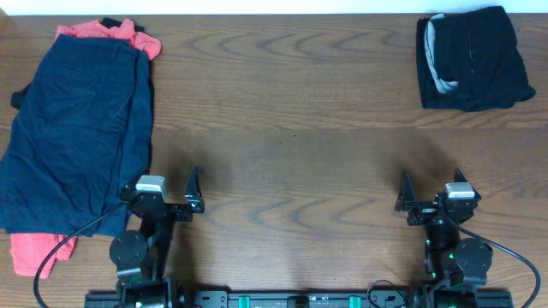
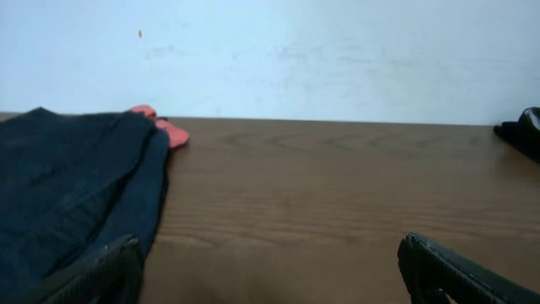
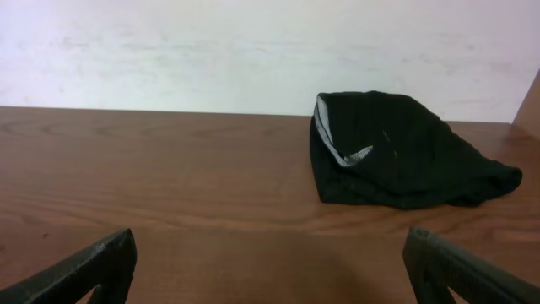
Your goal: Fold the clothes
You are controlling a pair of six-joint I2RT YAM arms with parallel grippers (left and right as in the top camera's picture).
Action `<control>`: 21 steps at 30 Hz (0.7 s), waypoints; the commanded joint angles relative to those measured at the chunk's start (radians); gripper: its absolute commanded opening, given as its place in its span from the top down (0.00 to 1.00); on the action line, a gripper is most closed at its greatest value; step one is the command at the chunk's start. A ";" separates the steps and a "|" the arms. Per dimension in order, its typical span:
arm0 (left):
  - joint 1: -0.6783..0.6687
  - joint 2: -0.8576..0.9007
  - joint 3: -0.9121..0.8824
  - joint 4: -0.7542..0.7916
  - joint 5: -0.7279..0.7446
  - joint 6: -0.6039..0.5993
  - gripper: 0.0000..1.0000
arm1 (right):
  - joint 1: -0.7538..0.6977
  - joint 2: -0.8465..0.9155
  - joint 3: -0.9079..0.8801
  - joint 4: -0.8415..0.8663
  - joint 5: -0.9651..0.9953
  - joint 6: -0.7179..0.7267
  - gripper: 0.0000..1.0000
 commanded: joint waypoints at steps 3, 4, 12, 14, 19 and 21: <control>0.006 -0.057 -0.003 0.008 0.013 -0.008 0.02 | 0.010 -0.002 -0.002 -0.004 0.003 0.017 0.01; 0.006 -0.069 -0.004 0.008 0.013 -0.008 0.02 | 0.010 -0.002 -0.002 -0.004 0.003 0.017 0.01; 0.006 -0.153 -0.013 0.008 0.013 -0.008 0.02 | 0.010 -0.002 -0.002 -0.004 0.003 0.017 0.01; 0.006 -0.173 -0.016 0.008 0.013 -0.008 0.02 | 0.010 -0.002 -0.002 -0.004 0.003 0.017 0.01; 0.005 -0.187 -0.037 0.038 0.013 -0.009 0.02 | 0.010 -0.002 -0.002 -0.004 0.003 0.017 0.01; 0.005 -0.187 -0.048 0.051 0.013 -0.009 0.02 | 0.010 -0.002 -0.002 -0.004 0.003 0.017 0.01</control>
